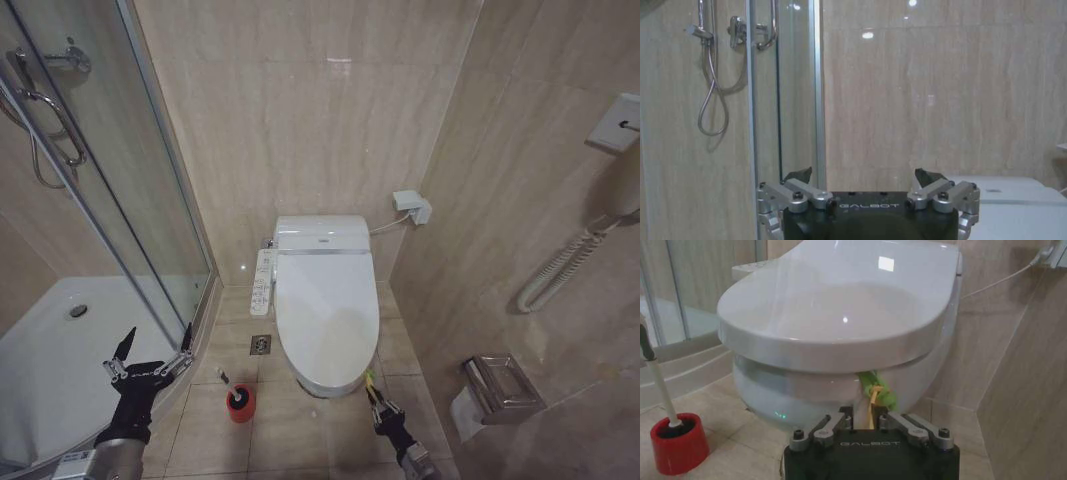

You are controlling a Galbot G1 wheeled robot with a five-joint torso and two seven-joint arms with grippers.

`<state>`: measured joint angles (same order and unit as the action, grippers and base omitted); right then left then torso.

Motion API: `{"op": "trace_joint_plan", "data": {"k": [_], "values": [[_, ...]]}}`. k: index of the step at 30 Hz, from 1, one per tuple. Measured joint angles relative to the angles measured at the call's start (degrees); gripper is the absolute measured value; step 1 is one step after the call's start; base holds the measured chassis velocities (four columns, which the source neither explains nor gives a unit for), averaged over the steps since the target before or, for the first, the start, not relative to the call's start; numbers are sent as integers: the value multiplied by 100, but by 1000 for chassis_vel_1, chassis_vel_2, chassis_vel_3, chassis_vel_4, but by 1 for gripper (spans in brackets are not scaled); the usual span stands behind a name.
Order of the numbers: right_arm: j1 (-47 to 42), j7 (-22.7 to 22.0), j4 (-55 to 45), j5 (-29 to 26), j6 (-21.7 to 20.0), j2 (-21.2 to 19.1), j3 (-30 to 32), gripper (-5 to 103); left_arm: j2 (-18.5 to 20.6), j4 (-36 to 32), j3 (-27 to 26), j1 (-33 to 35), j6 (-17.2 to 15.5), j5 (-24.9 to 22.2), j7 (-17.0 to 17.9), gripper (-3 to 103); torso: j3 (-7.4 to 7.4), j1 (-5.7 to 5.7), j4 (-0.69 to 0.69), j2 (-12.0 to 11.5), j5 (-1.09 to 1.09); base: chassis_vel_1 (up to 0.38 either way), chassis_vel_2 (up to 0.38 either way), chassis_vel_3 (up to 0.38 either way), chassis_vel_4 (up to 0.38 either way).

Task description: Open the toilet lid, clean the toilet bowl with a toilet brush, close the toilet lid, and flush.

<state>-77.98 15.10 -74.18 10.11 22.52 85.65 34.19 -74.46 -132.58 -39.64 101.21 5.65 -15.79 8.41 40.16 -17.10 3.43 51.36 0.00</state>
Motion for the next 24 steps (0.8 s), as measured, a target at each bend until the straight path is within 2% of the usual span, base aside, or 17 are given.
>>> {"op": "trace_joint_plan", "data": {"k": [6, 7, 13, 14, 22, 23, 24], "values": [[11, 2, -3, -12, -20, -47, 7, 18, 0, 0, 0, 0, 0, 0, 0, 100, 0, 0, 0, 0, 0, 0, 0, 0, 0], [10, 4, -3, -12, -23, -54, 7, 45, 0, 0, 0, 0, 0, 0, 0, 100, 0, 0, 0, 0, 0, 0, 0, 0, 0], [29, 12, 51, -7, -24, -62, 12, 45, 0, 0, 0, 0, 0, 0, 0, 100, 0, 0, 0, 0, 0, 0, 0, 0, 0], [54, 13, 88, -4, -24, -64, 16, 72, 0, 0, 0, 0, 0, 0, 0, 100, 0, 0, 0, 0, 0, 0, 0, 0, 0], [154, 14, 232, 18, -23, -76, 15, 72, 0, 0, 0, 0, 0, 0, 0, 100, 0, 0, 0, -1, 0, 0, 0, 0, 0], [178, 14, 269, 32, -23, -73, 14, 98, 0, 0, 0, 0, 0, 0, 0, 100, 0, 0, 0, -1, 0, 0, 0, 0, 0], [203, 12, 306, 45, -23, -67, 13, 98, 0, 0, 0, 0, 0, 0, 0, 100, 0, 0, 0, -1, 0, 0, 0, 0, 0]]}}
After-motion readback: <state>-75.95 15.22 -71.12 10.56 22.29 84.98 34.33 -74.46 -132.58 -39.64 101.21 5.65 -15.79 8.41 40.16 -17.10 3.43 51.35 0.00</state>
